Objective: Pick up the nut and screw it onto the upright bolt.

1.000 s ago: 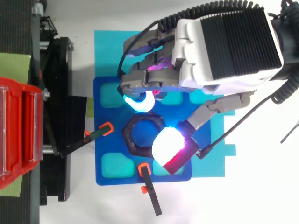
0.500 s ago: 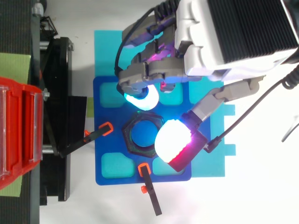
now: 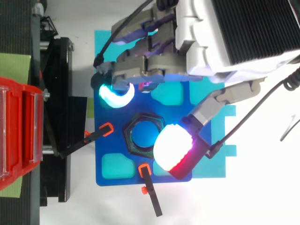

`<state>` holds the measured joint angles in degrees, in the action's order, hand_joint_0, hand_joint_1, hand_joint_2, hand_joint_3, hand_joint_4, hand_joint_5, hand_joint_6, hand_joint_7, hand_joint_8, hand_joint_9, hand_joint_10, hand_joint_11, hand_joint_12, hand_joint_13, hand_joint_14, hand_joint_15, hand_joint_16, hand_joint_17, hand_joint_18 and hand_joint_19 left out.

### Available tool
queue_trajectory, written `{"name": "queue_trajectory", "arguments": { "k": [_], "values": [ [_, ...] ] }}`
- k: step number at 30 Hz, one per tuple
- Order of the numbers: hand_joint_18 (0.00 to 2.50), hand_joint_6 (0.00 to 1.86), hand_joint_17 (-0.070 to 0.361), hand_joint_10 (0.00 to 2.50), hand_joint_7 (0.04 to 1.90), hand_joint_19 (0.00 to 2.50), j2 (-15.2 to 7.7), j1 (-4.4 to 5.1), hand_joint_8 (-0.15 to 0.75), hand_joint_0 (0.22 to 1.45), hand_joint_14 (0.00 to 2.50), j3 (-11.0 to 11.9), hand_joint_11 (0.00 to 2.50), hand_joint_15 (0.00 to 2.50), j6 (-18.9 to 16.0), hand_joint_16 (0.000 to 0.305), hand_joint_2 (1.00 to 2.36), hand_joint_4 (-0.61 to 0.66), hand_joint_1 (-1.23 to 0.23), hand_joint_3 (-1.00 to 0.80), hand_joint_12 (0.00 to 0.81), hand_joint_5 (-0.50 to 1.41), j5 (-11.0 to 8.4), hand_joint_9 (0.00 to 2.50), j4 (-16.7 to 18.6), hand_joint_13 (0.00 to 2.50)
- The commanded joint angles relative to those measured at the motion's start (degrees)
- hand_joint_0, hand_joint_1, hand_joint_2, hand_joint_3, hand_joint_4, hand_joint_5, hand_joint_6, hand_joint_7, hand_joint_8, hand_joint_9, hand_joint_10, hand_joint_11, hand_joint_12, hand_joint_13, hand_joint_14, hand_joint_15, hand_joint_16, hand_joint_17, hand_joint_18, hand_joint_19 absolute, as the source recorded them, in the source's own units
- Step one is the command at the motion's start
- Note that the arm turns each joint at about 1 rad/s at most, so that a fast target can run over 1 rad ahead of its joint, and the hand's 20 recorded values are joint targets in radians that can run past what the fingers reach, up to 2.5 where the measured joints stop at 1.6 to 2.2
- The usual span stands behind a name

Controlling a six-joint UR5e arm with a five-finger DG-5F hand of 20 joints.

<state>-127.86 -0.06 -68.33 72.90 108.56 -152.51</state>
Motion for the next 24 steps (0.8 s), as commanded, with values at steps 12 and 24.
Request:
{"name": "queue_trajectory", "arguments": {
  "k": [12,24],
  "values": [
    [0.62,0.5,0.056,0.0,0.83,0.05,-0.02,3.04,0.252,0.52,0.0,-1.19,0.0,0.0,0.05,0.025,1.0,0.25,-0.23,-0.5,0.199,-0.08,-3.44,1.14,2.13,0.88],
    [0.38,0.5,0.052,0.0,0.67,0.0,-0.02,3.39,0.227,0.51,0.0,-1.81,0.0,0.0,0.14,0.023,1.0,0.23,-0.21,-0.5,0.199,-0.1,-4.41,1.0,1.78,0.66]
  ]
}}
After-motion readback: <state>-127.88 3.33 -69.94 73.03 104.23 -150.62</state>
